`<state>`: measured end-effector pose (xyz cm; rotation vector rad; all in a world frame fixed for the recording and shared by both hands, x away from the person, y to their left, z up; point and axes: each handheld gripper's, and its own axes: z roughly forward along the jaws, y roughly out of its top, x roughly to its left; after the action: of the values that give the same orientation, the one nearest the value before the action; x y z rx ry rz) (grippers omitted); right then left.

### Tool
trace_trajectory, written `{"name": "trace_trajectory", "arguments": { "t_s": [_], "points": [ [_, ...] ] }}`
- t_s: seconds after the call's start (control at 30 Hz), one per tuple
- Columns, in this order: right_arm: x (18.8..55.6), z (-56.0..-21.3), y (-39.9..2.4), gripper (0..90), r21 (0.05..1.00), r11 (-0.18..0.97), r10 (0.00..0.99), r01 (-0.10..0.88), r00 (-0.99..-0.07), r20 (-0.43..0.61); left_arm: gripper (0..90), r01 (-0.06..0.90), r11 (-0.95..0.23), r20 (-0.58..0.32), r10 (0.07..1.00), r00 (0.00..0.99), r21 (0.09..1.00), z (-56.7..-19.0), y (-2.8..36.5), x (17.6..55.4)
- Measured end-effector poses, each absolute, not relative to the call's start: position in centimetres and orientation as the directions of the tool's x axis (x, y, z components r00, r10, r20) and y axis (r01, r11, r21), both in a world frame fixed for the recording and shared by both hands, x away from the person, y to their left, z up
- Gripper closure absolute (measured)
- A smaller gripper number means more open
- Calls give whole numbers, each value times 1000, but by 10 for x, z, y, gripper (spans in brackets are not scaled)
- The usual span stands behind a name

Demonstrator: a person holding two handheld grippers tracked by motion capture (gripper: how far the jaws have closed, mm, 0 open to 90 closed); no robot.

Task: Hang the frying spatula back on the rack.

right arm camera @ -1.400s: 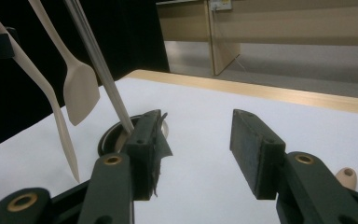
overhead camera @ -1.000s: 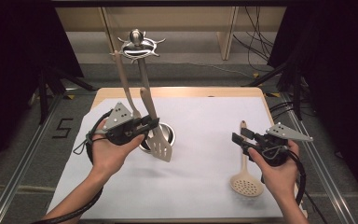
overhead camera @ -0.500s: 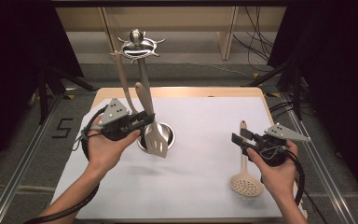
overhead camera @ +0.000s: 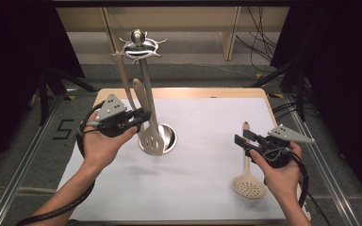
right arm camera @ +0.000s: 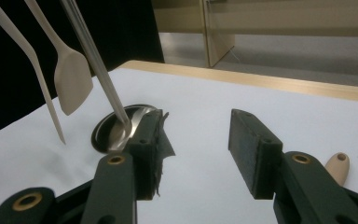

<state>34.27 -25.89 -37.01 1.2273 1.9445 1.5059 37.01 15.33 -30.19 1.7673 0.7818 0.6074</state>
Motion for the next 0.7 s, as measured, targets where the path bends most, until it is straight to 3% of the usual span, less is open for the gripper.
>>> {"name": "trace_trajectory", "arguments": {
  "t_s": [0.7],
  "points": [
    [342,-370,-258,561,915,40,817,401,-540,201,754,216,-234,43,766,641,948,-286,159,380]
  ]
}}
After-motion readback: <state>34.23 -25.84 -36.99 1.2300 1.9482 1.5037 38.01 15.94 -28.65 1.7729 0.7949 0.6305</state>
